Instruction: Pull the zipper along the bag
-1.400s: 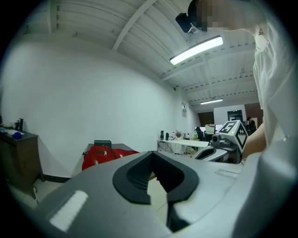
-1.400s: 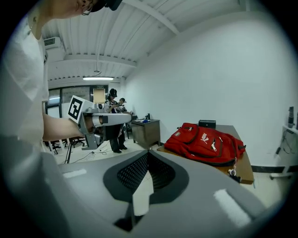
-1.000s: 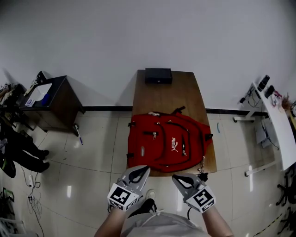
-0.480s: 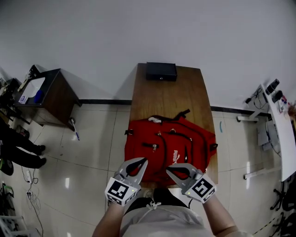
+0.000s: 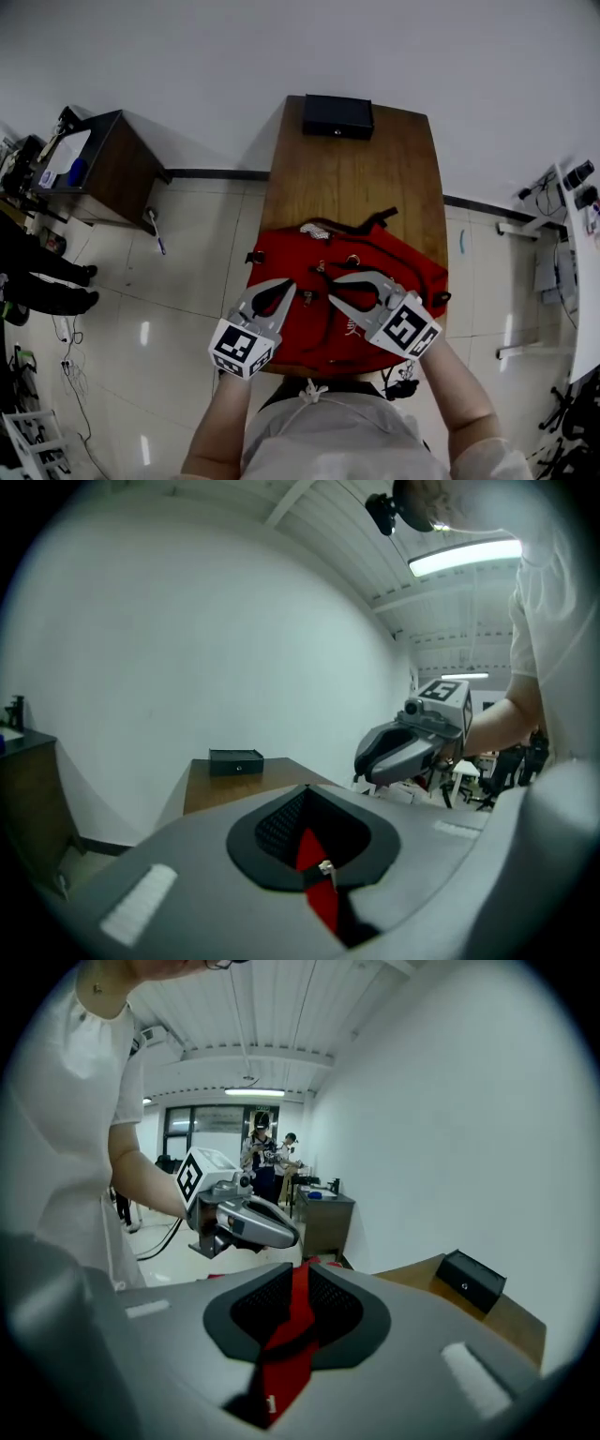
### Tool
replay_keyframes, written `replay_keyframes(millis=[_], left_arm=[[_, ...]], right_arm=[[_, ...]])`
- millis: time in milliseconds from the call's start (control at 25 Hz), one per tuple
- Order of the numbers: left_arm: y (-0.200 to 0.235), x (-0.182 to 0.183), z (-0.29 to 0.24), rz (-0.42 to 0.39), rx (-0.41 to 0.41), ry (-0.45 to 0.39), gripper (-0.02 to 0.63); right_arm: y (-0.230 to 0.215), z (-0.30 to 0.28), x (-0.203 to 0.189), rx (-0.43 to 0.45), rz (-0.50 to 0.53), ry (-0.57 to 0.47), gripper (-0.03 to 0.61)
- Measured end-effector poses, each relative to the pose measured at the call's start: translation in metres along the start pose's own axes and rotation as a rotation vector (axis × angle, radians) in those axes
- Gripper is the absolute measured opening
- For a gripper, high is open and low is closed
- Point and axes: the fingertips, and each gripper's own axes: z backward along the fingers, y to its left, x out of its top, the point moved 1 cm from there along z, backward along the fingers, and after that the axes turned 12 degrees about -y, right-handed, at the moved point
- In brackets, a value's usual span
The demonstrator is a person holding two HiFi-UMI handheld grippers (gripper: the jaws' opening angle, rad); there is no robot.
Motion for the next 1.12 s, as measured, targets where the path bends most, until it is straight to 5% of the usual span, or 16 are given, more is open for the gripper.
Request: replay_keyframes(millis=[240,440,800,960,1120], left_arm=[[0.02,-0.037,-0.023,-0.002,-0.026,0.125,-0.002],[0.008,-0.055,-0.037,-0.03,-0.102,0.216,-0.002],[0.012,-0.072,-0.044,0.032,-0.073,0.25,-0.002],[0.016,-0.076,-0.047,0.072,-0.072,0.259,0.006],[0.017,-0.079,-0.047,0.105,-0.082,0.269,0.006]], right_arm=[[-0.029,-0.022,-0.053,0.136,0.183,0.178,0.097],[-0.048,-0.035,-0.08,0.283,0.161,0.261,0.141],[-0.051,-0.058,-0.106,0.561,0.239,0.433,0.198],[-0.043,-0.062,-0.107,0.697,0.319,0.495,0.19],[-0.033,-0.055,-0.11,0.759,0.351,0.541,0.064]])
